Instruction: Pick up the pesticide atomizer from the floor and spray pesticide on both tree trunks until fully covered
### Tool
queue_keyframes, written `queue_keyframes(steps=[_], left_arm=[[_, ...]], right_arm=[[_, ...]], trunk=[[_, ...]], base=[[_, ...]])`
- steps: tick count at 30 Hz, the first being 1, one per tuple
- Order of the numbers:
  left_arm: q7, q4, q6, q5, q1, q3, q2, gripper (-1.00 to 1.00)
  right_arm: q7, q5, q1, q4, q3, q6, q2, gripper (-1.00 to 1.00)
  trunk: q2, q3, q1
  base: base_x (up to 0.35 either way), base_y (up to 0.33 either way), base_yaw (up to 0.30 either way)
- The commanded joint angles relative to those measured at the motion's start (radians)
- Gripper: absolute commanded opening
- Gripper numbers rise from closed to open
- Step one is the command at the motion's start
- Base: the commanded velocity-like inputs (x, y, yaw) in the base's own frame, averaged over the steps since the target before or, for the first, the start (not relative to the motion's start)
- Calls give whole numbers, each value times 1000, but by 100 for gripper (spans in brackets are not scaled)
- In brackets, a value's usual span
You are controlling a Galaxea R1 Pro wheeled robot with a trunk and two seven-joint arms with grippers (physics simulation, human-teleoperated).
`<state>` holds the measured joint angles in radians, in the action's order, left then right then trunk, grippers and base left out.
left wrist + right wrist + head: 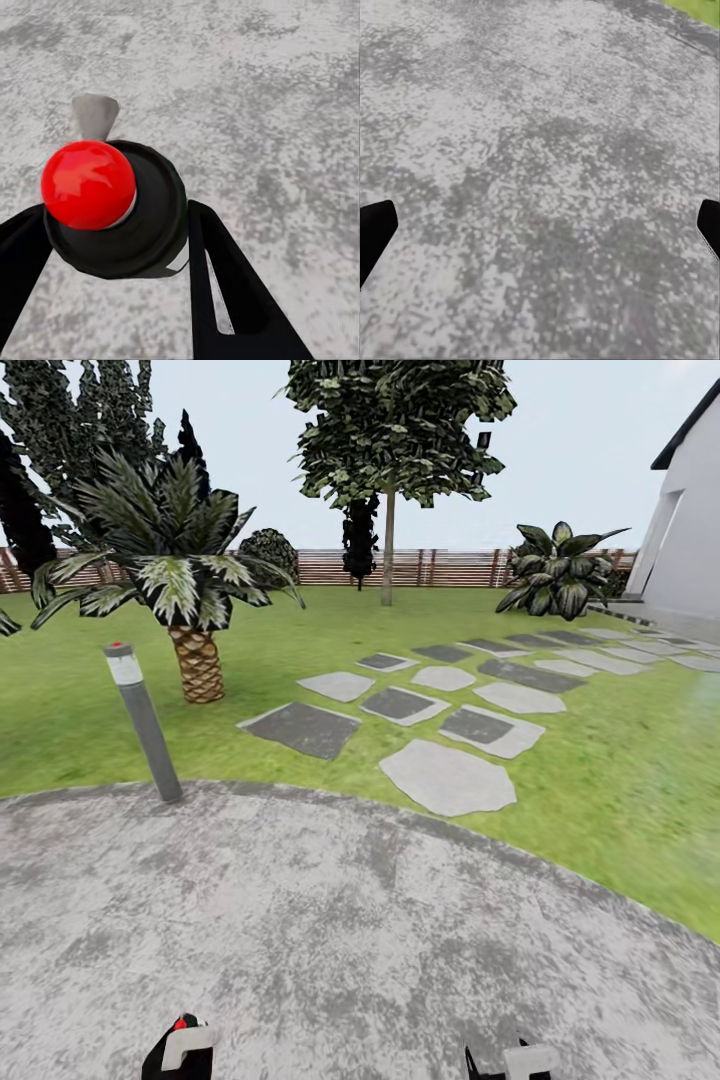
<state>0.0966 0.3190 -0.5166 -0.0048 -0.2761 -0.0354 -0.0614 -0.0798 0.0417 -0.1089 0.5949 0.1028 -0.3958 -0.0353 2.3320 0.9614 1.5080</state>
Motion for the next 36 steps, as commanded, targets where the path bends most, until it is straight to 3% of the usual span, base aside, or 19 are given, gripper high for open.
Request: queue_keyframes(steps=[1, 36], left_arm=[[0, 0, 0, 0, 0, 0, 0, -100], [0, 0, 0, -1, 0, 0, 2, -100]], right_arm=[[0, 0, 0, 0, 0, 0, 0, 100], [-1, 0, 0, 3, -2, -2, 0, 100]], trunk=[[0, 0, 0], [0, 0, 0]], base=[[339, 0, 0], [339, 0, 0]])
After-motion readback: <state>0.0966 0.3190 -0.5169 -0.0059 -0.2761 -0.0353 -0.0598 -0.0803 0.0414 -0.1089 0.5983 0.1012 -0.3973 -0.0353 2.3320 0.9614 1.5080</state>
